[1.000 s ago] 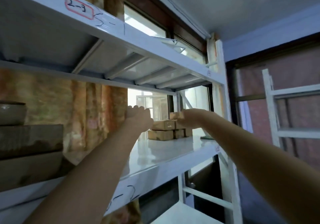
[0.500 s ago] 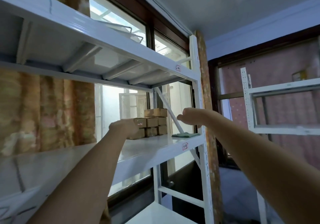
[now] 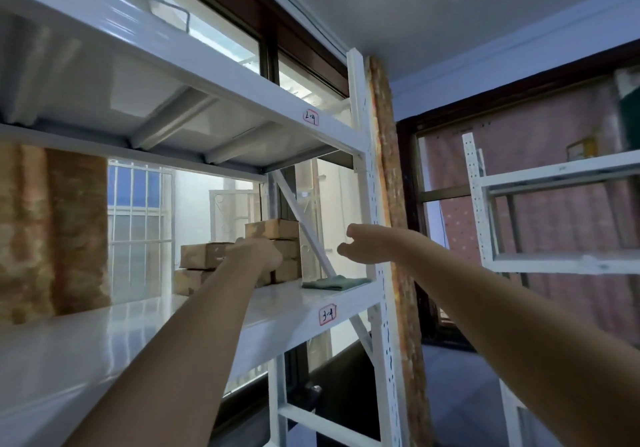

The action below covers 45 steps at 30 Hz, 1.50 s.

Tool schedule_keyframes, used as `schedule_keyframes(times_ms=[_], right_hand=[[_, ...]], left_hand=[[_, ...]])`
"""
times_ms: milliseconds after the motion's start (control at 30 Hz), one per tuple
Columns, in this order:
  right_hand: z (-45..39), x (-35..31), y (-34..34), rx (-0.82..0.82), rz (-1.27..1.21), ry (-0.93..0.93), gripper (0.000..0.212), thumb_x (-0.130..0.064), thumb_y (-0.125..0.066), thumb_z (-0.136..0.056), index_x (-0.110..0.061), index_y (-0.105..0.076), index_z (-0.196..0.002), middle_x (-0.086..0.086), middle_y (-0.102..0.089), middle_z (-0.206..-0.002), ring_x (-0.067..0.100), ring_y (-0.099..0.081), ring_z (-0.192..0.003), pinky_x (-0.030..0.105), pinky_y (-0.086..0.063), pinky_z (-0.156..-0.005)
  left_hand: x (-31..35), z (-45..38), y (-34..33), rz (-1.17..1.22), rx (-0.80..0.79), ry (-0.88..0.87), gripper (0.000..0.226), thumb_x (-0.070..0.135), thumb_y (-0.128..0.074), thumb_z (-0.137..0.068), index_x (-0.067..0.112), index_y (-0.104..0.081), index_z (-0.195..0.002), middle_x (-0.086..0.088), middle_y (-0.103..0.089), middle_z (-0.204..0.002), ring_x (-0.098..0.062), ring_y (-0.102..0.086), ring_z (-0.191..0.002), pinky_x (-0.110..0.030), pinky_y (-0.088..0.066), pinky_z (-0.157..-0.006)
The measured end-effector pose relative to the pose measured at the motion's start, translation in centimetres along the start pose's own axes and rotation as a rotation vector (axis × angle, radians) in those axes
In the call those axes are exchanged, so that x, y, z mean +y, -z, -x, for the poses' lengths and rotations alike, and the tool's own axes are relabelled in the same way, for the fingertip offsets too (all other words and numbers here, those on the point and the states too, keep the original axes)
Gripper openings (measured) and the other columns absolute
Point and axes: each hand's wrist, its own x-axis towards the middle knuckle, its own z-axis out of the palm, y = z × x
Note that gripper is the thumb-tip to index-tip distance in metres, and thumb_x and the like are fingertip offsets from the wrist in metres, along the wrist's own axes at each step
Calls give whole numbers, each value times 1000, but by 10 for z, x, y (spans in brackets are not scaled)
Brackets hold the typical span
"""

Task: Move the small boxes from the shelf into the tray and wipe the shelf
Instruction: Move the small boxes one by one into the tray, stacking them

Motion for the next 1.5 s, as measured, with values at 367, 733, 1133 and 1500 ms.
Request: schedule_keyframes(times_ms=[367,733,1133,1500], right_hand=[[-121,35,-16,1,20,97,52,-30,-41,-101,-6,-29,-146,12,-35,-150,28,-40,-134,36,-38,-107],[-239,41,-46,5,83,327,44,-26,-41,-99,-2,-43,-136,14,-50,-136,27,-51,-121,34,-41,-97],[-336,47,-18,146,79,426,42,-15,-38,-99,-4,-41,-139,12,-45,-142,28,-44,-130,37,-37,-105],[-365,42,-46,112,167,480,24,-13,-48,-95,-10,-57,-117,4,-52,-85,23,-58,-98,32,-42,-75]], left_hand=[[24,-128,-19,-54,129,97,49,31,-27,-100,13,-34,-145,-17,-34,-146,-31,-35,-132,-43,-32,-108],[72,-211,-14,-60,81,92,50,27,-27,-105,5,-26,-149,-15,-24,-156,-30,-28,-141,-38,-26,-113],[112,-318,5,-197,139,282,53,25,-39,-101,8,-26,-149,-11,-27,-155,-29,-32,-140,-40,-30,-113],[98,-365,-25,-173,20,418,42,34,-54,-93,21,-49,-132,-2,-51,-132,-27,-49,-122,-37,-38,-101]])
